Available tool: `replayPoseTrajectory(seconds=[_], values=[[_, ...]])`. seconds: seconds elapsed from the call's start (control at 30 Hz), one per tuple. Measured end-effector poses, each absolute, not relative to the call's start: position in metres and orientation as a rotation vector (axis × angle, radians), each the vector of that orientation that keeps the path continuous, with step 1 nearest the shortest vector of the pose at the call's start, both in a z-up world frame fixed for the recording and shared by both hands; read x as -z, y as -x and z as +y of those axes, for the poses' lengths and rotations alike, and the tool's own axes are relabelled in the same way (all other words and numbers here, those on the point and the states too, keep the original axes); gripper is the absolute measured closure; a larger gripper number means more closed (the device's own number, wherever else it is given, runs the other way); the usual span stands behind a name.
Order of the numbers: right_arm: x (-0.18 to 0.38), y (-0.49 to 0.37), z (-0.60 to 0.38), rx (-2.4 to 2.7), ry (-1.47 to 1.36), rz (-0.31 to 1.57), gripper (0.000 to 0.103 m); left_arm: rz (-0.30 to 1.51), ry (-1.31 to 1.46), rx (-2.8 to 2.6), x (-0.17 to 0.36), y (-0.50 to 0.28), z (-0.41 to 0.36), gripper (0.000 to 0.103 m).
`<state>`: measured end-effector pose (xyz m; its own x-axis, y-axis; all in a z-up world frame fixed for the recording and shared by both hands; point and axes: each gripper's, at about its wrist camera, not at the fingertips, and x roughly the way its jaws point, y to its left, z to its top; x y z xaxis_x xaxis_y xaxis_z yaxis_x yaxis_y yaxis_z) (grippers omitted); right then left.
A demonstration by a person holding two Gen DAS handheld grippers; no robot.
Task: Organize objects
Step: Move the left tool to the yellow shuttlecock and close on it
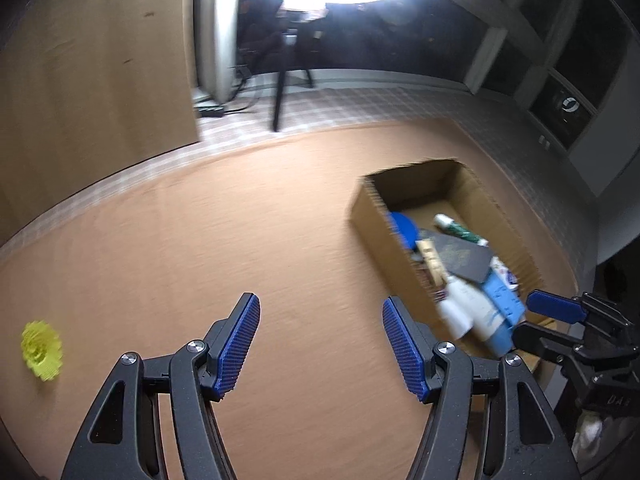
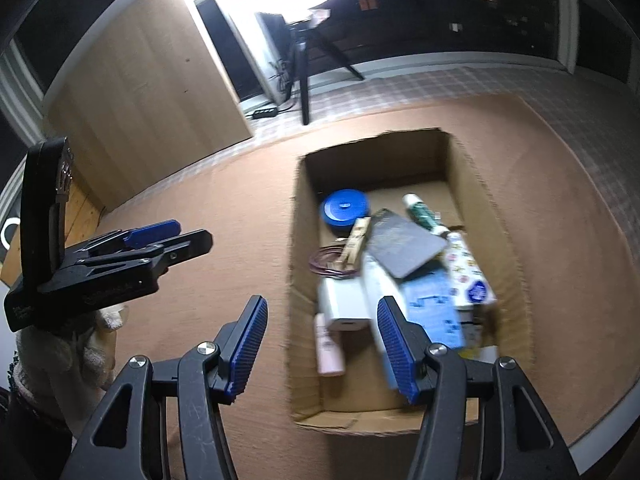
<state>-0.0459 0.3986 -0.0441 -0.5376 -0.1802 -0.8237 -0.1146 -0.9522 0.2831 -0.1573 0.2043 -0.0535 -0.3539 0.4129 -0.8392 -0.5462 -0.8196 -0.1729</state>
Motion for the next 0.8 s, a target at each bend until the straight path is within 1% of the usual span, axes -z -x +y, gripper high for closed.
replayPoseTrajectory(seconds=[0.23,0.57,0.8], values=[[0.046,0.06,0.36,2.628,-1.487,-0.421,0.05,0.111,1.359,-2.269,0.058,0.173,0.134,0.036],[0.055,0.075,0.308,2.569,-1.504,-0.344,0.05,0.06,1.436,-2.371,0.063,0.206,0.035,0.036],[0.062,0.077,0.287,2.549,-1.53,-0.335,0.05,-0.057,1.539,-2.429,0.074,0.248,-0.043,0.036]])
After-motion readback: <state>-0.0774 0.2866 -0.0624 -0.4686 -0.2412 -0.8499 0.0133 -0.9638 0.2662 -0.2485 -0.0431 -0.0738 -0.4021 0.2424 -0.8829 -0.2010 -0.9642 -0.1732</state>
